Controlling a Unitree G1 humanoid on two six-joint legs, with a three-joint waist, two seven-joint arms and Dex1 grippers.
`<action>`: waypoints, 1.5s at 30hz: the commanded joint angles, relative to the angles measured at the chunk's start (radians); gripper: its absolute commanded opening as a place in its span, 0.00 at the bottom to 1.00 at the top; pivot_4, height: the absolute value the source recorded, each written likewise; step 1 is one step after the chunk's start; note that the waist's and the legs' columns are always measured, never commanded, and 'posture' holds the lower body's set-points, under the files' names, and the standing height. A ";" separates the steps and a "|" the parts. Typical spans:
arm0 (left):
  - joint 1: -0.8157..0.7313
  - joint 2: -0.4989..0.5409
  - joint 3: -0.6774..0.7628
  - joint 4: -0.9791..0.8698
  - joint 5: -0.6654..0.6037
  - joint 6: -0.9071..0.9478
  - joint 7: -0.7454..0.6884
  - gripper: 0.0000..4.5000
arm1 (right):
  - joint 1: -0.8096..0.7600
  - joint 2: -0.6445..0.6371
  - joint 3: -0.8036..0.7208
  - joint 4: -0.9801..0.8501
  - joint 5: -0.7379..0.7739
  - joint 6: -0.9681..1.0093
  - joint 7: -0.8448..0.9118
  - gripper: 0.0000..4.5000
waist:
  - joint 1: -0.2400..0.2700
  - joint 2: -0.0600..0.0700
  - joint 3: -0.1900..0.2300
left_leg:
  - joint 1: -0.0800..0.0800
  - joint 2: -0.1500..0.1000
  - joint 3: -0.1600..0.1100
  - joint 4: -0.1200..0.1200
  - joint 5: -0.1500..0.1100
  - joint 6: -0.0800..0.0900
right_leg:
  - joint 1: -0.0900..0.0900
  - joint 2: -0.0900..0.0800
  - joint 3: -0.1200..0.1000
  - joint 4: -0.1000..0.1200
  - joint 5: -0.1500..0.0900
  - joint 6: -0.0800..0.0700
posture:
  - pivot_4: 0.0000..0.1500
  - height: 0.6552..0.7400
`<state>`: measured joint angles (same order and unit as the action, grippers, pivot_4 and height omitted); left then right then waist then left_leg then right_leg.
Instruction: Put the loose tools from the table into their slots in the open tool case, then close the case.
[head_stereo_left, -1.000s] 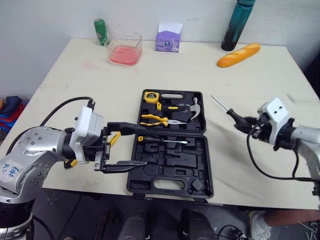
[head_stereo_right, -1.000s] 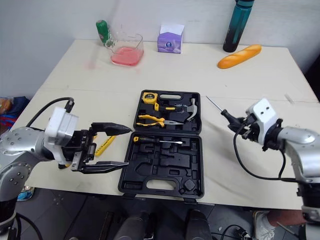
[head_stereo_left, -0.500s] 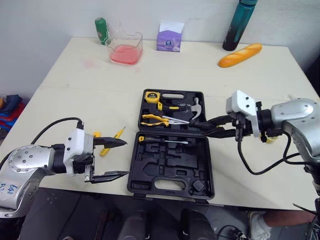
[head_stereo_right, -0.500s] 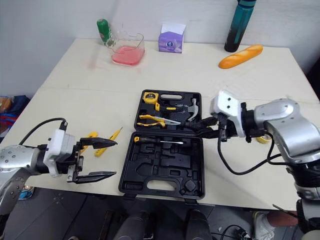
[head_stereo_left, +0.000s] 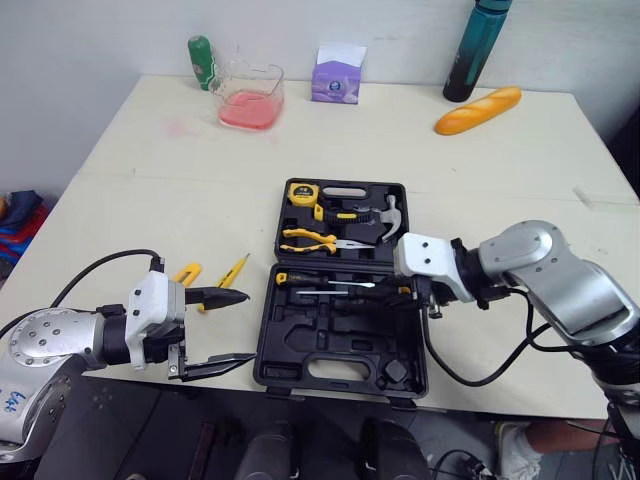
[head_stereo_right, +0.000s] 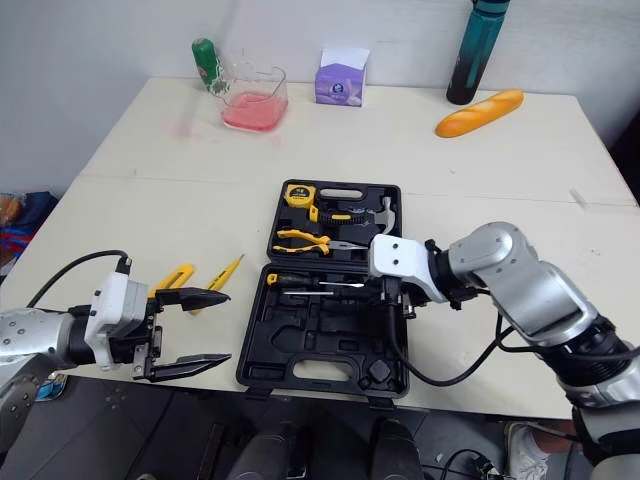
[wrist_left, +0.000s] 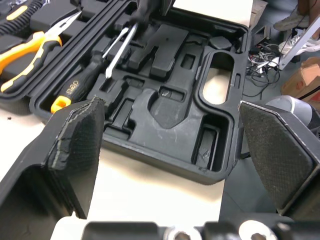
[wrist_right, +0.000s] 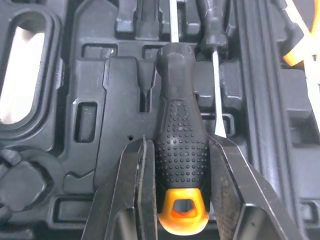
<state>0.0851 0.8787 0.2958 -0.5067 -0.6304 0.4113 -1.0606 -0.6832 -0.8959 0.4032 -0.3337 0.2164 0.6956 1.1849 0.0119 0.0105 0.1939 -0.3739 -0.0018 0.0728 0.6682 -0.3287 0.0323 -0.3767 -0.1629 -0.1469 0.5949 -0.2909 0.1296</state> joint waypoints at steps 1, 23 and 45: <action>0.015 -0.003 0.035 -0.042 -0.019 0.003 0.015 1.00 | -0.017 -0.004 0.018 -0.015 -0.048 -0.023 0.003 0.22 | -0.001 0.000 0.000 | 0.000 0.000 0.000 0.000 0.000 0.000 | 0.000 0.000 0.000 0.000 0.000 0.000 | 1.00 1.00; 0.033 -0.003 0.047 -0.049 -0.018 0.010 0.036 1.00 | -0.007 0.051 0.044 0.033 -0.122 -0.021 0.000 0.22 | -0.014 0.000 0.000 | 0.000 0.000 0.000 0.000 0.000 0.000 | 0.000 0.000 0.000 0.000 0.000 0.000 | 1.00 1.00; 0.049 -0.013 0.048 -0.056 -0.018 0.003 0.050 1.00 | -0.039 0.027 -0.025 0.006 -0.074 -0.007 0.073 0.91 | -0.012 -0.001 0.000 | 0.001 0.000 0.000 0.000 0.000 0.000 | 0.000 0.000 0.000 0.000 0.000 0.000 | 1.00 1.00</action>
<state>0.1311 0.8727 0.3138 -0.5376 -0.6336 0.4252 -1.0157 -0.6936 -0.8498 0.4304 -0.2905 0.1178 0.6838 1.2339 -0.0006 0.0096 0.1934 -0.3735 -0.0019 0.0727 0.6681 -0.3287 0.0323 -0.3765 -0.1630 -0.1468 0.5950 -0.2910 0.1295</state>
